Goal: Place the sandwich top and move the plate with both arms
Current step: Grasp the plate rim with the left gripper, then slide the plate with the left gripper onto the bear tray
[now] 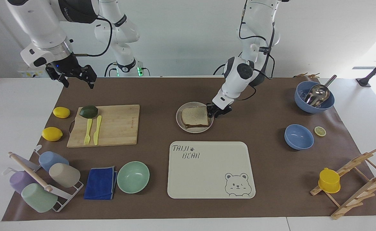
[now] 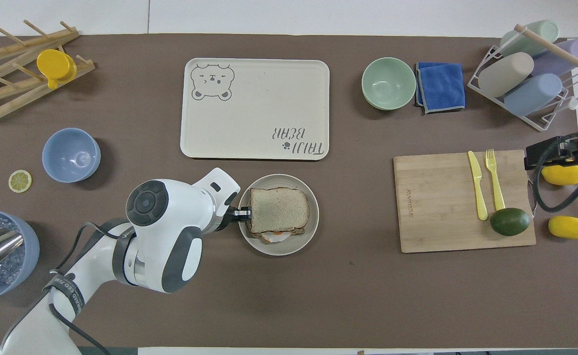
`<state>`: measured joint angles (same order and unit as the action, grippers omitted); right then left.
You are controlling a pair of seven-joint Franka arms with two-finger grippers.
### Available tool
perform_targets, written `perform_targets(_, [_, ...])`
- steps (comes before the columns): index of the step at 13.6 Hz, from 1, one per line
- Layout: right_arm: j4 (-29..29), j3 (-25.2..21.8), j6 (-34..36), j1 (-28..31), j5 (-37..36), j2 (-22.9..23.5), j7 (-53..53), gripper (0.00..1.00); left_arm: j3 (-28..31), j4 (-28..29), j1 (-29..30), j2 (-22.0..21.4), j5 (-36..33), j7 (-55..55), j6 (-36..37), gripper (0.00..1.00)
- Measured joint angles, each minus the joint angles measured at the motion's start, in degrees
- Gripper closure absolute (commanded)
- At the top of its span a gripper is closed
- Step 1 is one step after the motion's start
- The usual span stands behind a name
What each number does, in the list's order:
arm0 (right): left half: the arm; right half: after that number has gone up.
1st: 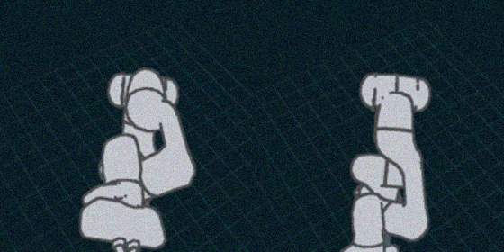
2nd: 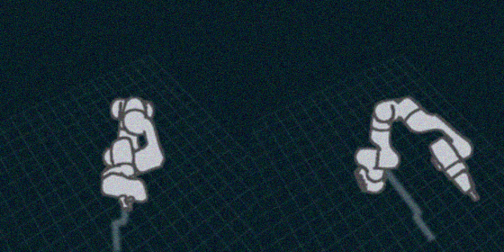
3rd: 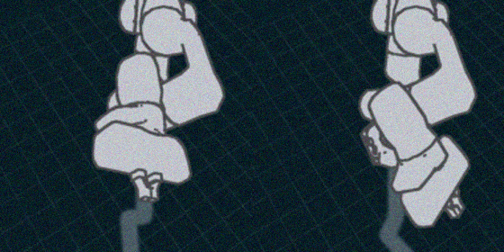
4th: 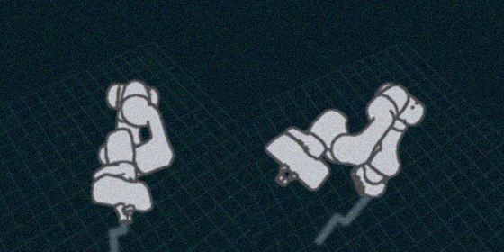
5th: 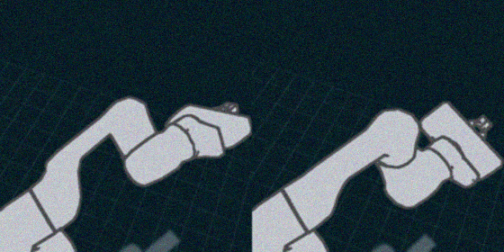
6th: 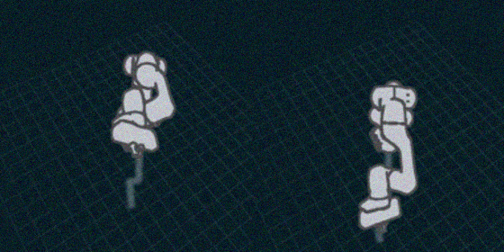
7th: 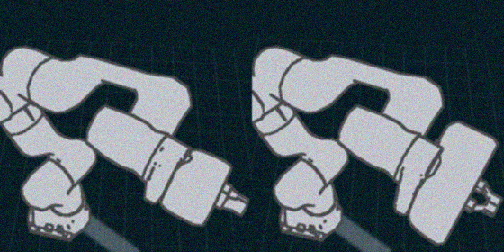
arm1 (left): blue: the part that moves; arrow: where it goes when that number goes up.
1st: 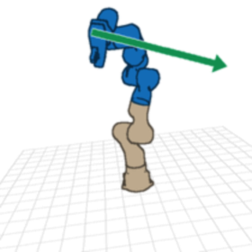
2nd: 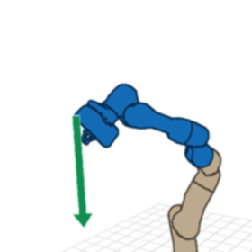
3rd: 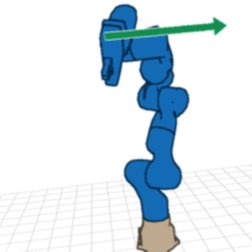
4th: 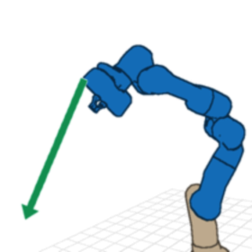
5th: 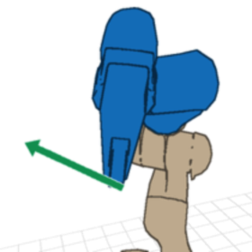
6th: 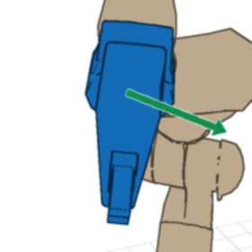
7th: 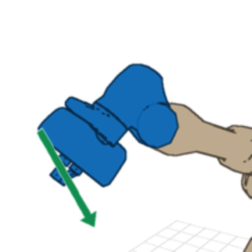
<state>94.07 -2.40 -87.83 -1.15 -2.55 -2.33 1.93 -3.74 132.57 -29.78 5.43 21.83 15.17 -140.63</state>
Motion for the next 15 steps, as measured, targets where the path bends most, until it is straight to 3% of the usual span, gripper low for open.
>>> perform_targets(4, [0.0,0.0,0.0,0.1,0.0,0.0,0.0,0.0,-0.1,0.0,-0.7,0.8,0.2,0.0,-0.6,1.0])
perform_targets(12, [0.0,0.0,0.0,0.1,0.0,0.0,0.0,0.0,0.5,-1.1,-0.1,0.6,2.7,0.0,-0.3,1.0])
perform_targets(15, [0.0,0.0,0.0,0.1,0.0,0.0,0.0,0.0,0.8,-9.1,3.8,1.1,3.0,-0.4,7.8,1.0])
